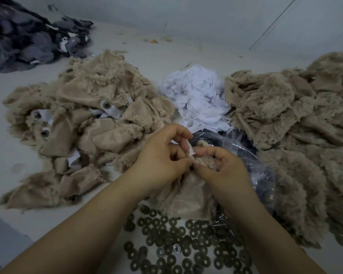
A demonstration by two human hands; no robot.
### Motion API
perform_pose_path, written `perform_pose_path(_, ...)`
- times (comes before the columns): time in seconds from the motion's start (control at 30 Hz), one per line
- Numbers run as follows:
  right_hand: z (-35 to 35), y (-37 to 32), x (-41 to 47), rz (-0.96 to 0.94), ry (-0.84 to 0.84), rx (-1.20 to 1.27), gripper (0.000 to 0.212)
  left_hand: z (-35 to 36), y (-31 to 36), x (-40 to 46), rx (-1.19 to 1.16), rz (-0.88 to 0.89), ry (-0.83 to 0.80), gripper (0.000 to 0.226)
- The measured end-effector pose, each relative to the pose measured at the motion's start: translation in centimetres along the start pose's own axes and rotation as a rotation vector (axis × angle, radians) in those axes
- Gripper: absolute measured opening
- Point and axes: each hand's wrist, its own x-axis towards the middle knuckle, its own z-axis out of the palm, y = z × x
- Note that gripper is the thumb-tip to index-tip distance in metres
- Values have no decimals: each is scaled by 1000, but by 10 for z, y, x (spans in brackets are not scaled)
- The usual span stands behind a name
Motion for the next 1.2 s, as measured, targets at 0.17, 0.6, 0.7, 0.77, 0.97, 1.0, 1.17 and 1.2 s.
perform_pose_path(0.17,0,0,-2,-45,-25,17,17,1,-4,5,116,-58,67,25)
perform_pose_path(0.6,-2,4,-3,-88,-23,-101,23,-2,-5,5,112,-107,221,20)
perform_pose_path(0.7,-3,2,-3,-83,-42,-101,23,-3,2,11,62,-92,211,20)
perform_pose_path(0.77,-3,1,-4,-81,-48,-99,24,-3,2,13,-26,-157,190,17)
perform_pose_path(0.97,-3,3,-4,-98,-26,-131,23,8,-7,2,-204,-390,172,16)
perform_pose_path(1.0,-3,4,-4,-110,-25,-147,23,9,-8,1,-214,-409,171,18)
perform_pose_path(1.17,-1,4,-5,-171,-32,-193,27,11,-7,1,-227,-464,159,27)
perform_pose_path(1.2,-2,4,-5,-178,-32,-191,27,11,-7,2,-257,-477,168,25)
